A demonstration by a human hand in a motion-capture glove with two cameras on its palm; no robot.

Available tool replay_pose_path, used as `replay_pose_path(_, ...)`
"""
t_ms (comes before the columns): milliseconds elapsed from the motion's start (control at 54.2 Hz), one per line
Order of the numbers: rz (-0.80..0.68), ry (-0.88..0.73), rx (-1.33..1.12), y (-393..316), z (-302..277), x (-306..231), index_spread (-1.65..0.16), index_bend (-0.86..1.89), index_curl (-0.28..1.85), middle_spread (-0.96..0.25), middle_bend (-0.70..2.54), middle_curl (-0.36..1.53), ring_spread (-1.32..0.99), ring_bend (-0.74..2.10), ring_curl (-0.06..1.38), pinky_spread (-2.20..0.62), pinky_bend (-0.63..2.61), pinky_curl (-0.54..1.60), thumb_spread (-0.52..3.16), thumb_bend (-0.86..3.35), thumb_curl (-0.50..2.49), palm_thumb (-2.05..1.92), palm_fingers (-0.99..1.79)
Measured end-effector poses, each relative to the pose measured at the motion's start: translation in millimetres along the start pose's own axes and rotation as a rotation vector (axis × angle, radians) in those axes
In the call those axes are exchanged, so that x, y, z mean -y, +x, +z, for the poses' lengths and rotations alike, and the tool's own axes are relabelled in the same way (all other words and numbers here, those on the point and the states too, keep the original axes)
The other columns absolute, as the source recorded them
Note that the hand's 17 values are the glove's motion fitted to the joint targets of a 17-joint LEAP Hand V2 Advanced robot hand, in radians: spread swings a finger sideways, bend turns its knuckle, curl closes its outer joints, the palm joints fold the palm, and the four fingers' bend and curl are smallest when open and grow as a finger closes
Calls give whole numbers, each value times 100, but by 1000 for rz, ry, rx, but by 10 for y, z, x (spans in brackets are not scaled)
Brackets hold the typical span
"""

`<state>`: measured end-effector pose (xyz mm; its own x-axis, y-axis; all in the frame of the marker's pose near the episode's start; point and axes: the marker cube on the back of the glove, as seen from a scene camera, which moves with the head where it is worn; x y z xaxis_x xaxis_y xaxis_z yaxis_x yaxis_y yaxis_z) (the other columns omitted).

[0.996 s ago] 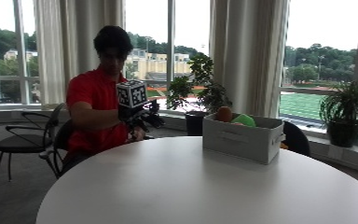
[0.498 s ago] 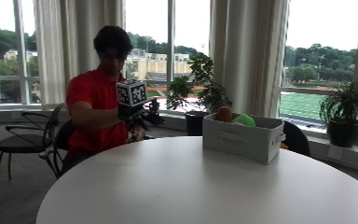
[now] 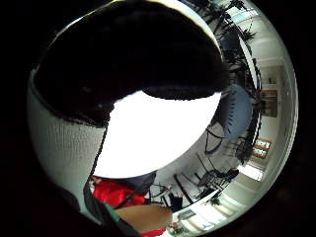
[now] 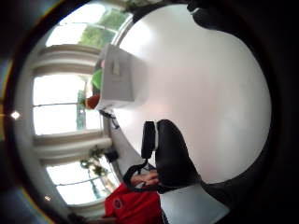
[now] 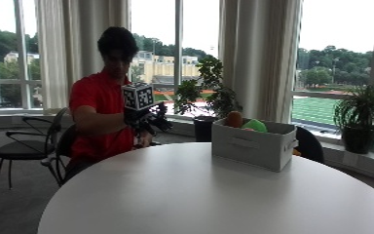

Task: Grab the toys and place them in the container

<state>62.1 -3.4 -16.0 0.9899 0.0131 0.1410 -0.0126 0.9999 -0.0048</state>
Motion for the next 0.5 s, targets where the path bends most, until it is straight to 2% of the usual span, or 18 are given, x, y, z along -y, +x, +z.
replay_pose_path(498,-20,1,-10,-14,30,9,-35,19,42,-5,18,33,4,19,31,12,98,32,127,-1,35,2,-1)
